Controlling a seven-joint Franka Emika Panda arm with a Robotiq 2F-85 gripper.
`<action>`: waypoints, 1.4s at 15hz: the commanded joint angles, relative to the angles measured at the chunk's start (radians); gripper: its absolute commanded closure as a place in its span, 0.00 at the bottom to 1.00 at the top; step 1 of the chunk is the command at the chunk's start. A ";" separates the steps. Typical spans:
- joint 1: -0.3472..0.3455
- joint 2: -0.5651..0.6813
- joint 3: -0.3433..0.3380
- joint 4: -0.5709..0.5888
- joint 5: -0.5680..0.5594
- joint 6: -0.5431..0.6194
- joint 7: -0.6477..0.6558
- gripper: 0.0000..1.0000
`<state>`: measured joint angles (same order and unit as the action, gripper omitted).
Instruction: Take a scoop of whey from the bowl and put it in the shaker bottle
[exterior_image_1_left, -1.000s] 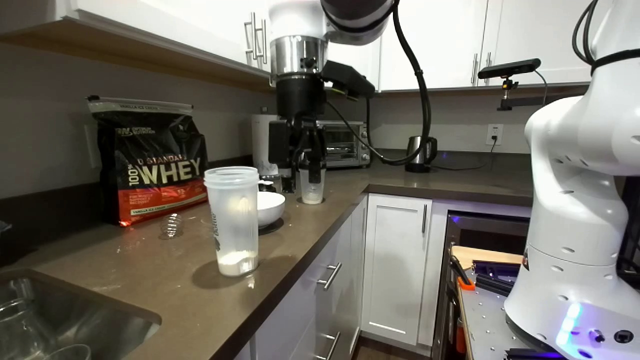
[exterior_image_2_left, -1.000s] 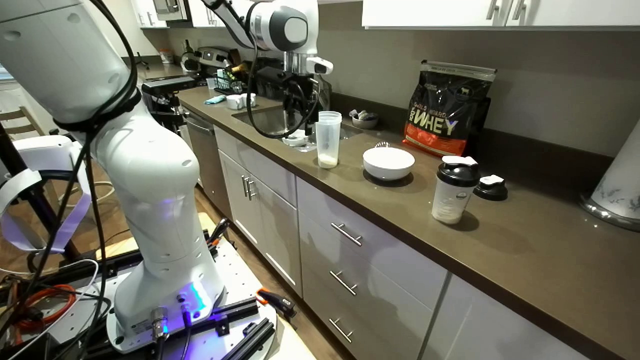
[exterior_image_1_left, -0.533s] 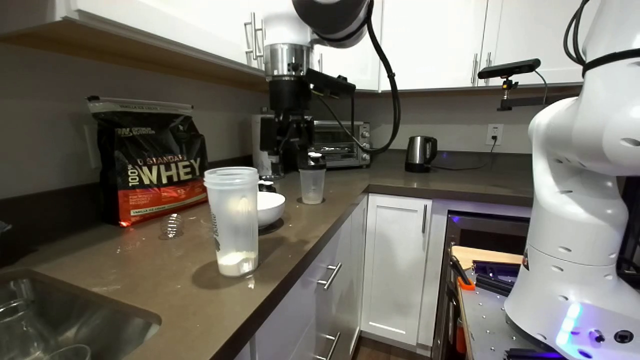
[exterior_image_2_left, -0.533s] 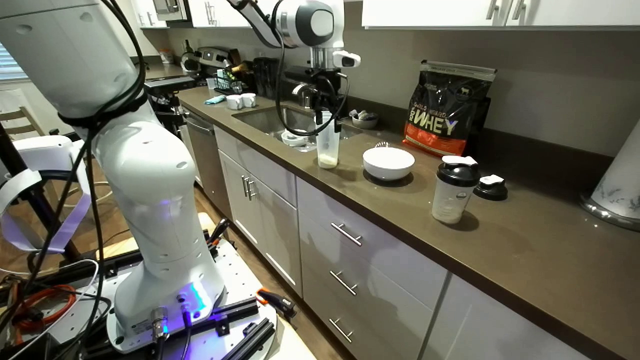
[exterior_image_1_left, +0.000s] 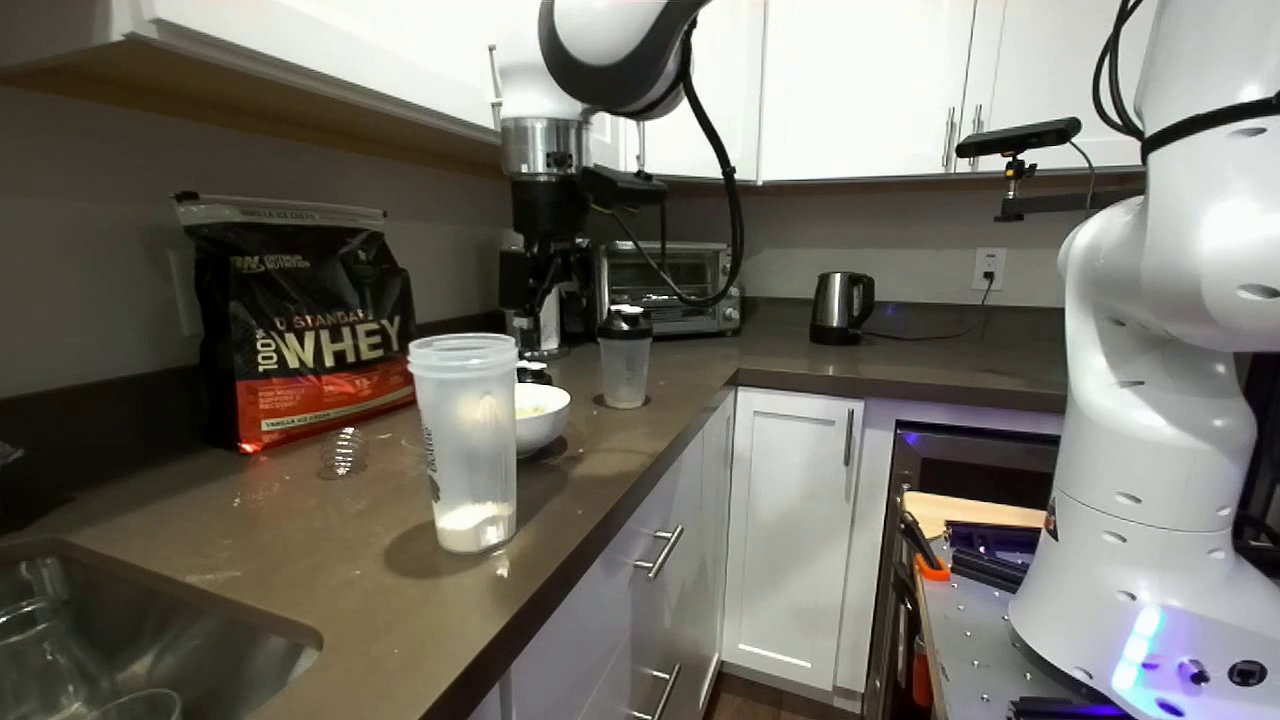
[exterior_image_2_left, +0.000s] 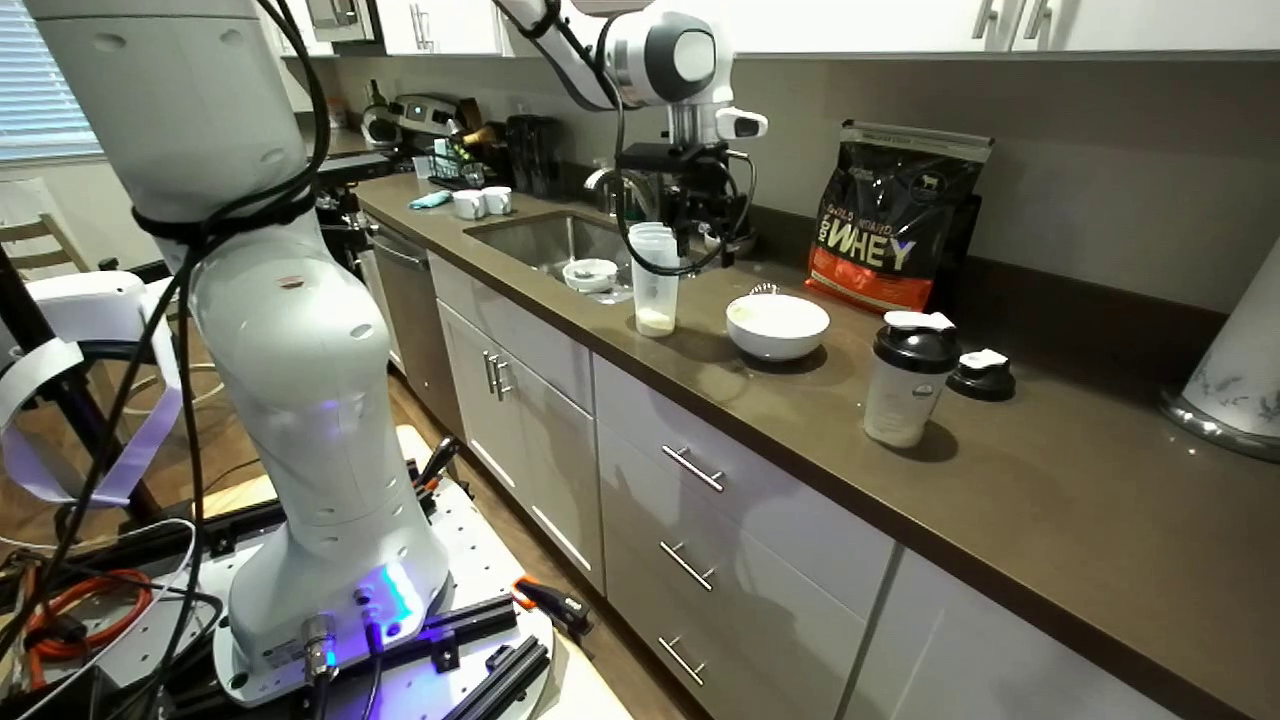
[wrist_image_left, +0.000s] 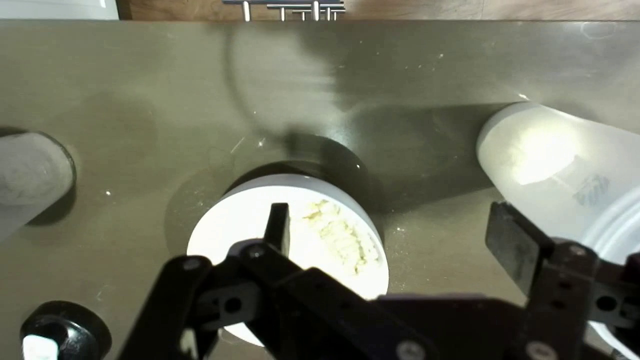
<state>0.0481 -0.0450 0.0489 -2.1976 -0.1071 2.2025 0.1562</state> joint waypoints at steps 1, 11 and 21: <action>-0.010 0.071 -0.012 0.071 -0.036 -0.001 -0.113 0.00; -0.011 0.123 -0.030 0.118 -0.020 -0.004 -0.268 0.00; -0.014 0.238 -0.038 0.258 -0.087 -0.042 -0.314 0.00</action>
<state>0.0423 0.1235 0.0110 -2.0291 -0.1535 2.1976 -0.1132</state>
